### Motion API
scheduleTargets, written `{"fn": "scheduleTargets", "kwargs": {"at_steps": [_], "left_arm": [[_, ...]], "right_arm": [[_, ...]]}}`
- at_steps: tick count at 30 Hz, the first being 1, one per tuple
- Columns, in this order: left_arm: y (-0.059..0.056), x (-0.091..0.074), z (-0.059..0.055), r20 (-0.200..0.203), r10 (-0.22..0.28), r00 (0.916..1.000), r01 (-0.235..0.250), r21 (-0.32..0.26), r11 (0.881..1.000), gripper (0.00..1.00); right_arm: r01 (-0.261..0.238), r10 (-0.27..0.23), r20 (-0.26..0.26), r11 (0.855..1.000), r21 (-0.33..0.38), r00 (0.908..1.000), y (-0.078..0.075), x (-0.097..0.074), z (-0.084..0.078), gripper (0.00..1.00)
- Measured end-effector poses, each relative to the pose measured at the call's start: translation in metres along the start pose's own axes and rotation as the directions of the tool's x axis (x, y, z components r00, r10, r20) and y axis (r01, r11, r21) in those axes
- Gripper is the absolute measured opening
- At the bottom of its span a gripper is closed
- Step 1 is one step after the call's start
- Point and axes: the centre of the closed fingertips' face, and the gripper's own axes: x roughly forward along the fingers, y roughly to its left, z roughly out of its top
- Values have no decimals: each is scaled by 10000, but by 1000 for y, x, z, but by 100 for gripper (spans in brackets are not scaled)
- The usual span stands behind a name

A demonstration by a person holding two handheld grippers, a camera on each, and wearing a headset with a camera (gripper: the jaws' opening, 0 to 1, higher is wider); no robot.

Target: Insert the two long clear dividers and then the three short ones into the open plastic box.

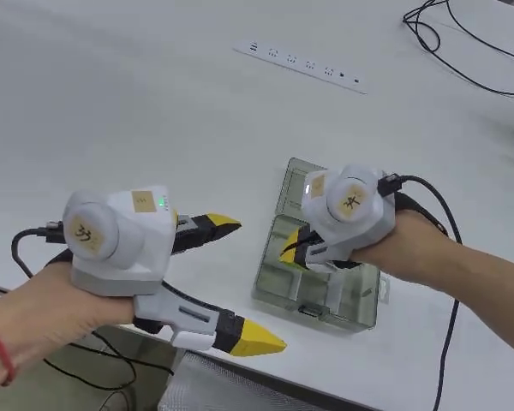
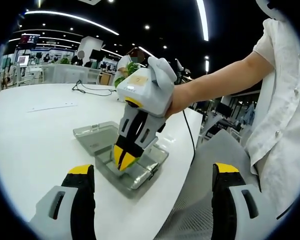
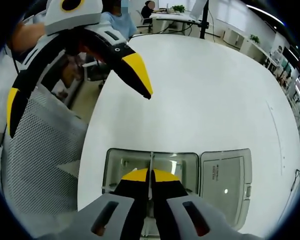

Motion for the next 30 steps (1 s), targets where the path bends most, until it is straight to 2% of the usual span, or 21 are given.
{"fn": "scheduleTargets", "kwargs": {"at_steps": [4, 9, 15, 23, 30], "left_arm": [[0, -1, 0, -58, 45, 10000, -45, 39, 10000, 100], [-2, -3, 0, -121, 98, 9999, -97, 94, 9999, 100], [-5, -4, 1, -244, 111, 9996, -106, 209, 9997, 100], [-5, -6, 3, -383, 150, 9992, -137, 335, 9993, 100], [-5, -7, 4, -452, 166, 9988, -148, 406, 9991, 100]], "right_arm": [[55, -55, 38, 10000, -79, 10000, 0, 1, 0, 4], [212, -222, 487, 9996, 201, 9986, -1, -8, 8, 8], [360, -431, 1176, 9975, 616, 9921, -3, -25, 18, 14], [552, -815, 2156, 9906, 1252, 9731, -3, -57, 25, 20], [770, -1207, 2743, 9833, 1649, 9540, -2, -86, 21, 28]]}}
